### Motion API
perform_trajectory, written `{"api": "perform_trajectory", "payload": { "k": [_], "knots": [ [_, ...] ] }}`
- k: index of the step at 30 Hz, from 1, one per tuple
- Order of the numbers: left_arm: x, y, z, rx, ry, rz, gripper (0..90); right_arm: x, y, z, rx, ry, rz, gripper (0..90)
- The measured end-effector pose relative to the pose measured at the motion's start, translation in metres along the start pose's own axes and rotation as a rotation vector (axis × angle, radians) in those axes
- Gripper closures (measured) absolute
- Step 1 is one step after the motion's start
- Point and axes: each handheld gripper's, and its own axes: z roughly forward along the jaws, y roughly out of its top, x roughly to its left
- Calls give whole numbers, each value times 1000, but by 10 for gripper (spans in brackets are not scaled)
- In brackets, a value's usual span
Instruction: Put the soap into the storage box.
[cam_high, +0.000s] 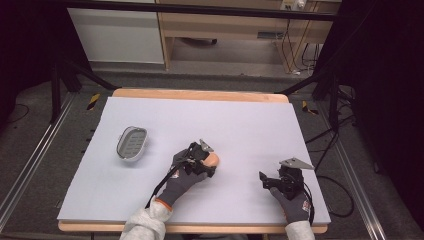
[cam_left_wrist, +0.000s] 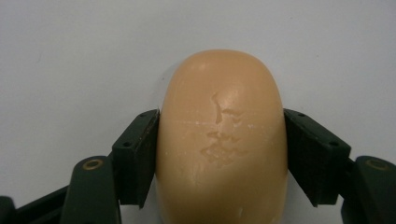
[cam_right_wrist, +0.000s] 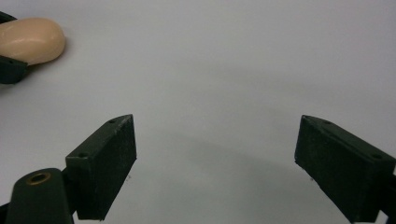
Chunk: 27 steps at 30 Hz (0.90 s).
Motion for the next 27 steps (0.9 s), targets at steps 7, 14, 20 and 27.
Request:
{"api": "perform_trajectory", "payload": {
  "k": [7, 14, 20, 27],
  "knots": [
    [0, 1, 0, 11, 3, -2, 311, -1, 0, 1, 2, 5, 2, 128],
    [-1, 1, 0, 7, 9, -7, 317, -1, 0, 0, 2, -3, 1, 128],
    [-2, 2, 0, 11, 14, -16, 318, -2, 0, 1, 1, -2, -7, 129],
    [-5, 2, -3, 11, 9, -14, 319, -1, 0, 0, 2, 7, 7, 129]
  ]
}}
